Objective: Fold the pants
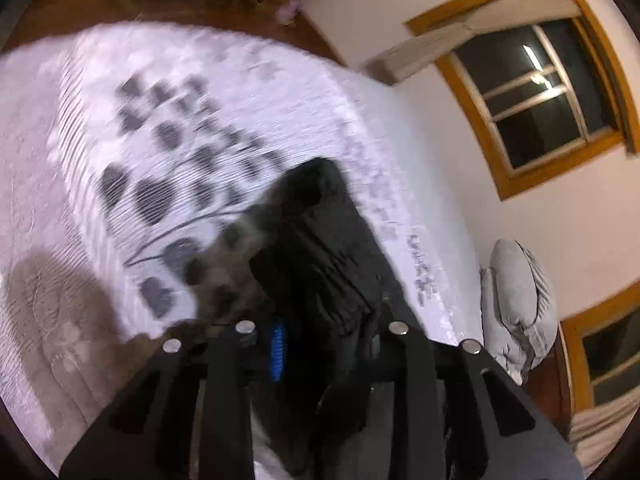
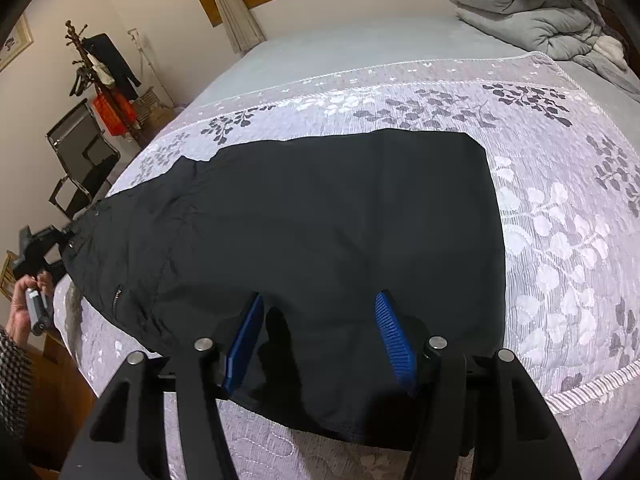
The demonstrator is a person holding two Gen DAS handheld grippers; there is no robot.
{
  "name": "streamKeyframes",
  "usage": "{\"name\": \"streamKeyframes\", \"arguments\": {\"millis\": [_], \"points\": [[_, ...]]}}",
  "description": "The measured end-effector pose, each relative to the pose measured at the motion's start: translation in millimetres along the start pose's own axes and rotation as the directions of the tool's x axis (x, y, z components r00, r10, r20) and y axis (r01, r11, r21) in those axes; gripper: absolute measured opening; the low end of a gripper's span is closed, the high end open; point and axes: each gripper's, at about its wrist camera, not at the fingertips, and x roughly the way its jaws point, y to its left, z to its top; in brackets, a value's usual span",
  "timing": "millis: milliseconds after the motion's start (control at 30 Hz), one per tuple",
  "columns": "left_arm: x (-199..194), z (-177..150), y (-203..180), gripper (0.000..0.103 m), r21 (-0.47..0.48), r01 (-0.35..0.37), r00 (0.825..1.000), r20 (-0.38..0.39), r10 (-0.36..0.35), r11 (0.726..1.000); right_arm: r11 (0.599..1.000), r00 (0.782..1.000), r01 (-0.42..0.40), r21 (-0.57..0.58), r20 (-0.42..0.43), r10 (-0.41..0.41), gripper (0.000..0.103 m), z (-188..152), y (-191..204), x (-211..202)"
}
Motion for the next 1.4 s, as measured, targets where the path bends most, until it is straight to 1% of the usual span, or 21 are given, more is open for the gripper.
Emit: {"name": "streamKeyframes", "arguments": {"millis": [67, 133, 233, 367, 467, 500, 567, 667, 700, 833, 867, 967, 1000, 1100, 1133, 1167, 1233, 1267, 1300, 1333, 1400], "points": [[-7, -3, -24, 0.024, 0.063, 0.021, 1.000, 0.018, -0.022, 0.998, 1.000, 1.000, -0.005, 0.006, 0.001, 0.005, 0.059, 0, -2, 1], [-16, -11, -51, 0.024, 0.128, 0.067, 0.997, 0.023, -0.071, 0.990, 1.000, 1.000, -0.010, 0.012, 0.003, 0.010, 0.059, -1, -3, 1], [-25, -28, -92, 0.024, 0.237, 0.123, 0.991, 0.015, -0.130, 0.964, 1.000, 1.000, -0.016, 0.019, 0.006, 0.016, 0.059, 0, -5, 1], [-28, -59, -142, 0.025, 0.374, 0.175, 0.984, -0.035, -0.174, 0.911, 0.999, 1.000, -0.022, 0.031, 0.011, 0.022, 0.059, 0, -7, -1], [-21, -85, -168, 0.025, 0.444, 0.203, 0.979, -0.082, -0.186, 0.873, 0.999, 0.999, -0.023, 0.041, 0.025, 0.022, 0.059, 0, -11, -7], [-18, -98, -178, 0.025, 0.482, 0.210, 0.978, -0.103, -0.183, 0.851, 0.999, 0.999, -0.024, 0.047, 0.028, 0.023, 0.059, 0, -12, -8], [-14, -119, -190, 0.025, 0.534, 0.220, 0.975, -0.134, -0.175, 0.817, 0.997, 0.999, -0.033, 0.068, 0.043, 0.031, 0.059, 0, -18, -14], [-4, -145, -203, 0.026, 0.582, 0.237, 0.971, -0.177, -0.163, 0.778, 0.995, 0.998, -0.042, 0.090, 0.056, 0.037, 0.059, 0, -24, -19], [1, -157, -208, 0.026, 0.604, 0.239, 0.970, -0.192, -0.152, 0.760, 0.995, 0.997, -0.042, 0.092, 0.063, 0.036, 0.059, 0, -26, -22], [17, -190, -217, 0.026, 0.658, 0.250, 0.964, -0.237, -0.119, 0.710, 0.994, 0.996, -0.046, 0.097, 0.082, 0.038, 0.059, -1, -30, -30], [21, -197, -219, 0.026, 0.663, 0.254, 0.962, -0.251, -0.110, 0.704, 0.994, 0.995, -0.047, 0.100, 0.087, 0.039, 0.059, -2, -32, -32], [40, -218, -223, 0.028, 0.691, 0.261, 0.953, -0.294, -0.068, 0.673, 0.993, 0.995, -0.048, 0.112, 0.096, 0.037, 0.062, -2, -35, -35], [48, -230, -225, 0.028, 0.711, 0.257, 0.951, -0.305, -0.043, 0.654, 0.992, 0.994, -0.052, 0.118, 0.100, 0.040, 0.063, -2, -36, -36], [69, -253, -220, 0.031, 0.748, 0.249, 0.946, -0.324, 0.012, 0.615, 0.990, 0.994, -0.056, 0.126, 0.103, 0.043, 0.063, -3, -38, -37], [77, -263, -219, 0.035, 0.763, 0.245, 0.943, -0.331, 0.037, 0.598, 0.990, 0.994, -0.058, 0.128, 0.102, 0.045, 0.063, -4, -38, -37], [82, -271, -220, 0.041, 0.768, 0.248, 0.939, -0.340, 0.048, 0.591, 0.990, 0.994, -0.060, 0.128, 0.102, 0.047, 0.063, -3, -37, -37], [88, -283, -221, 0.048, 0.778, 0.258, 0.933, -0.355, 0.061, 0.572, 0.990, 0.993, -0.064, 0.126, 0.106, 0.050, 0.063, -3, -36, -38], [88, -285, -221, 0.055, 0.769, 0.277, 0.927, -0.371, 0.050, 0.576, 0.990, 0.993, -0.067, 0.125, 0.107, 0.054, 0.063, -2, -35, -38], [86, -284, -221, 0.059, 0.752, 0.299, 0.918, -0.394, 0.038, 0.587, 0.990, 0.992, -0.072, 0.125, 0.108, 0.059, 0.063, -2, -35, -39], [85, -285, -223, 0.068, 0.741, 0.311, 0.914, -0.405, 0.027, 0.595, 0.989, 0.992, -0.078, 0.126, 0.110, 0.064, 0.065, -2, -34, -40], [76, -282, -225, 0.071, 0.725, 0.340, 0.908, -0.419, -0.008, 0.600, 0.986, 0.989, -0.103, 0.135, 0.117, 0.087, 0.068, 1, -32, -42]]}}
